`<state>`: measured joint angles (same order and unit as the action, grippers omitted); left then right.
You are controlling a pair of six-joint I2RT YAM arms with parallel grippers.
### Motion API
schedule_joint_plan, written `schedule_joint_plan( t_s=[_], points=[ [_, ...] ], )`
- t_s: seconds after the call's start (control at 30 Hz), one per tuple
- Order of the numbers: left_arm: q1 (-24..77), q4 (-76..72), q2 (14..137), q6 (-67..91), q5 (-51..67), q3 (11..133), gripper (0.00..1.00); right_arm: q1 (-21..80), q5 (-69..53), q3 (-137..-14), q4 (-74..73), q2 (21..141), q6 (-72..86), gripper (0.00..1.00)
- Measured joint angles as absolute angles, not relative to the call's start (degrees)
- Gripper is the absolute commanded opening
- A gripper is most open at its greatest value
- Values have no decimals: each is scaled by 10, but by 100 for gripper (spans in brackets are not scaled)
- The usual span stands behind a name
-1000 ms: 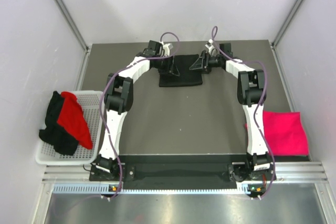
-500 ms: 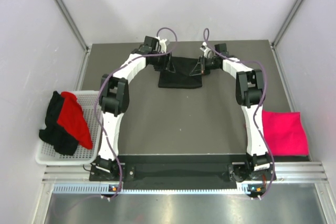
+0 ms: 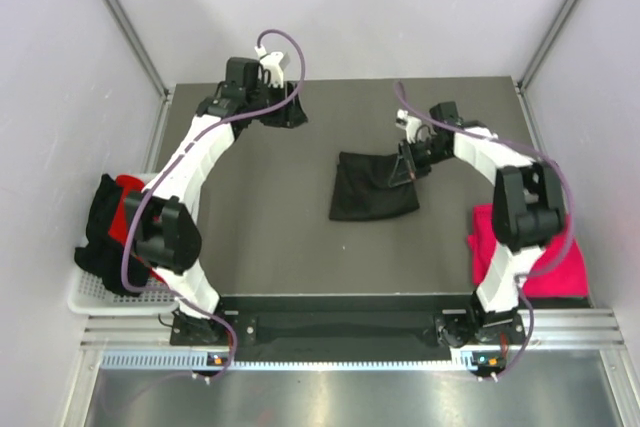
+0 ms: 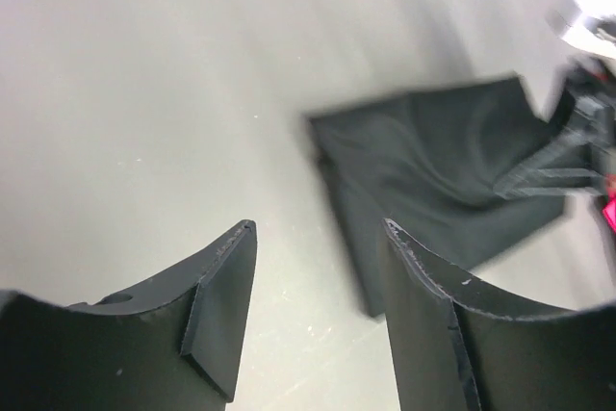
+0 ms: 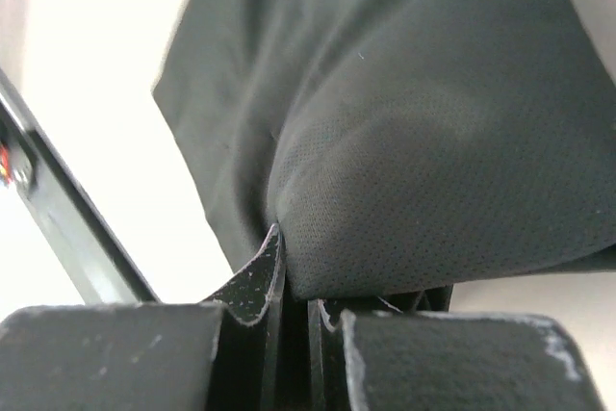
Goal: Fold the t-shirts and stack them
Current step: Neatly place the folded tshirt to the corner
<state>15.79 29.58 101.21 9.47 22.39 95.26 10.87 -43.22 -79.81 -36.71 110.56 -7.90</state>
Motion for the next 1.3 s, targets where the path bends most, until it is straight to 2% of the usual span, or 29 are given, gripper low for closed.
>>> schedule_joint_plan(
  t_s=[0.27, 0.4, 0.67, 1.3],
  points=[
    [157, 295, 922, 79, 196, 894, 60, 107, -351, -627, -443, 828, -159, 0],
    [152, 295, 885, 75, 189, 885, 60, 86, -329, -594, -491, 749, -192, 0],
    [143, 295, 866, 73, 185, 885, 60, 16, -282, -593, -578, 642, -234, 0],
    [135, 295, 866, 77, 191, 884, 60, -77, -225, -617, -731, 528, -314, 0]
  ],
)
